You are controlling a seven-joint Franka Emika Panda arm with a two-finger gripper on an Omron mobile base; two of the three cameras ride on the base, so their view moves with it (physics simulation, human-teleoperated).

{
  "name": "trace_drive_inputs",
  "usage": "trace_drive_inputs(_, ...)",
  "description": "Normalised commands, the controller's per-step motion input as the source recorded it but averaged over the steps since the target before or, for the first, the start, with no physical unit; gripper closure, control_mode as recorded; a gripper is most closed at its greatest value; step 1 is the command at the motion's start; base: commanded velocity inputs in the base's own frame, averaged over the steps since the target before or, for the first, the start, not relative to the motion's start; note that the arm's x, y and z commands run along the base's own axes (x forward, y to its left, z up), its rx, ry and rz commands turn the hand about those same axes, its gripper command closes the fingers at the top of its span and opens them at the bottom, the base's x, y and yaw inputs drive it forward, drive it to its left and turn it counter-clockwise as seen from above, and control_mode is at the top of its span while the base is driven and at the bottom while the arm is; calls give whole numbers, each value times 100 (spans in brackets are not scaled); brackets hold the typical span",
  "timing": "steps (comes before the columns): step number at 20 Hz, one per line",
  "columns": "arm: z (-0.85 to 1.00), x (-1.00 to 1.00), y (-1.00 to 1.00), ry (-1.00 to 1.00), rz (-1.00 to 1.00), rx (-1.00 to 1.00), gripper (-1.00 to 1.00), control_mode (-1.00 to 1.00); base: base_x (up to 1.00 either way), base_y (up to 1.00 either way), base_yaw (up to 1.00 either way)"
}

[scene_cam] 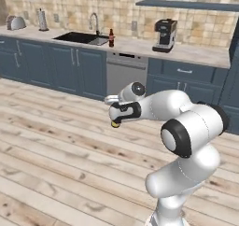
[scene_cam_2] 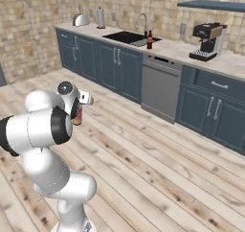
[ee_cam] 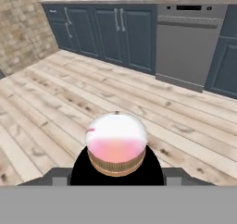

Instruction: Place the large bottle from the dining counter next to the other large bottle outside the sink, and place the small bottle from the dining counter next to the other small bottle inside the sink.

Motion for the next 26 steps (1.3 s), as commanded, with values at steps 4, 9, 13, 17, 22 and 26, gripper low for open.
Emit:
trace_drive_inputs(4, 0, 0, 0, 0, 0, 0, 100, 100, 100, 11, -10)
trace_drive_inputs(9, 0, 0, 0, 0, 0, 0, 100, 100, 100, 26, -9)
trace_drive_inputs(13, 0, 0, 0, 0, 0, 0, 100, 100, 100, 33, -12)
trace_drive_inputs(17, 0, 0, 0, 0, 0, 0, 100, 100, 100, 32, -20)
trace_drive_inputs(22, 0, 0, 0, 0, 0, 0, 100, 100, 100, 39, -28)
trace_drive_inputs(26, 0, 0, 0, 0, 0, 0, 100, 100, 100, 51, -30)
